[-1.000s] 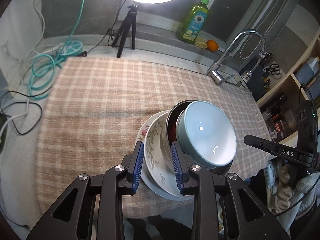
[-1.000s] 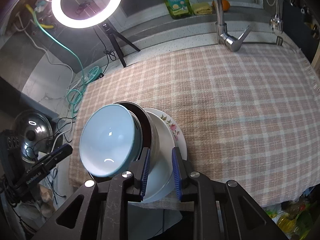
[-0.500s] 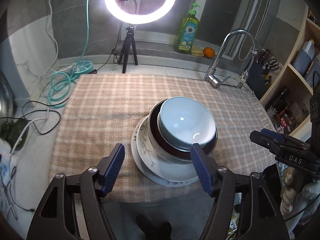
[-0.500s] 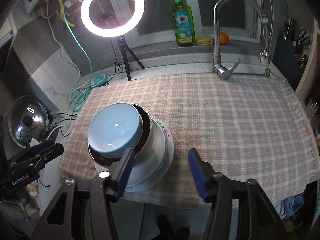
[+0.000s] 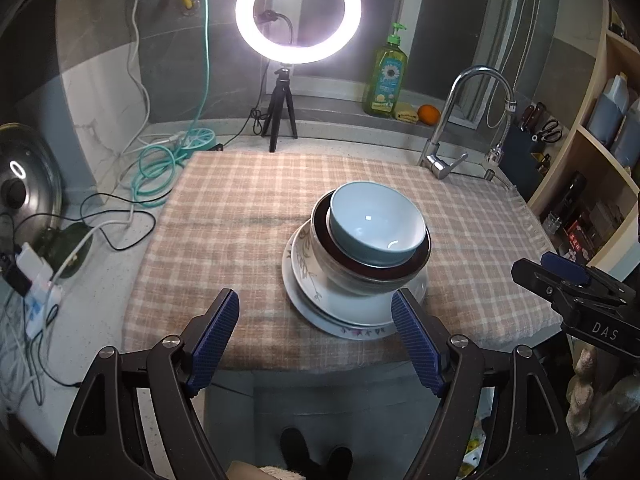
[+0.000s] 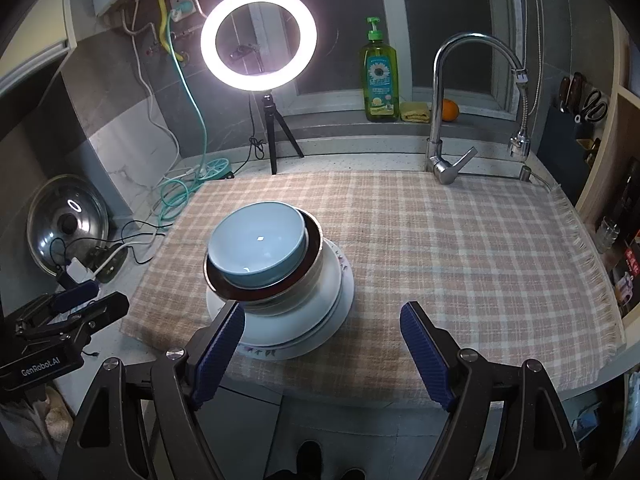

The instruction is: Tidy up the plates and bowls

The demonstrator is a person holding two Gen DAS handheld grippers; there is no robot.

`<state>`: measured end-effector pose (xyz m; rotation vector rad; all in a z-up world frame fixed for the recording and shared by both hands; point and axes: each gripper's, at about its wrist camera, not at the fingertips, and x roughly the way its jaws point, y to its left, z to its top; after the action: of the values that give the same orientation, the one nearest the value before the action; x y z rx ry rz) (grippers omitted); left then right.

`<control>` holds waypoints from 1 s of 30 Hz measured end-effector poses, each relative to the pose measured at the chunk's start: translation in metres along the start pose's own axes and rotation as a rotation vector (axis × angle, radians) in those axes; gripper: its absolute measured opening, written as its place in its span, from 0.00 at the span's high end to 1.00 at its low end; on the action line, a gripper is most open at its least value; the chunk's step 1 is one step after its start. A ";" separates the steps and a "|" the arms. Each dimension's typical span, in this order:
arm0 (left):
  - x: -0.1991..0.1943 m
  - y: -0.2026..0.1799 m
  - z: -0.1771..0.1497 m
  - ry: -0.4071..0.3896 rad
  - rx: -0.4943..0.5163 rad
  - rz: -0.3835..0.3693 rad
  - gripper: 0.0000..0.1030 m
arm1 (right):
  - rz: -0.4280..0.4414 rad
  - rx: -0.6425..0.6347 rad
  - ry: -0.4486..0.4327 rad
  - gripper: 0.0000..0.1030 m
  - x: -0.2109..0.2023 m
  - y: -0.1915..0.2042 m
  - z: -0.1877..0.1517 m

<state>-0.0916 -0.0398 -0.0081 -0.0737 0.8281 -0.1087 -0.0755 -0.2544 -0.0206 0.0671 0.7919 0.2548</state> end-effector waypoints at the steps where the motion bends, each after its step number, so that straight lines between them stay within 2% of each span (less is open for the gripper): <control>1: -0.002 0.000 0.000 -0.005 -0.002 0.000 0.23 | -0.006 -0.008 -0.004 0.25 -0.001 0.002 0.000; 9: -0.011 0.001 0.003 -0.015 -0.006 0.003 0.23 | -0.008 -0.016 -0.020 0.25 -0.006 0.010 0.001; 30: -0.009 -0.013 0.009 -0.027 0.023 0.007 0.23 | -0.012 0.001 -0.040 0.25 -0.007 -0.003 0.006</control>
<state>-0.0917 -0.0514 0.0055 -0.0503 0.7996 -0.1103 -0.0748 -0.2586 -0.0119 0.0684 0.7529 0.2411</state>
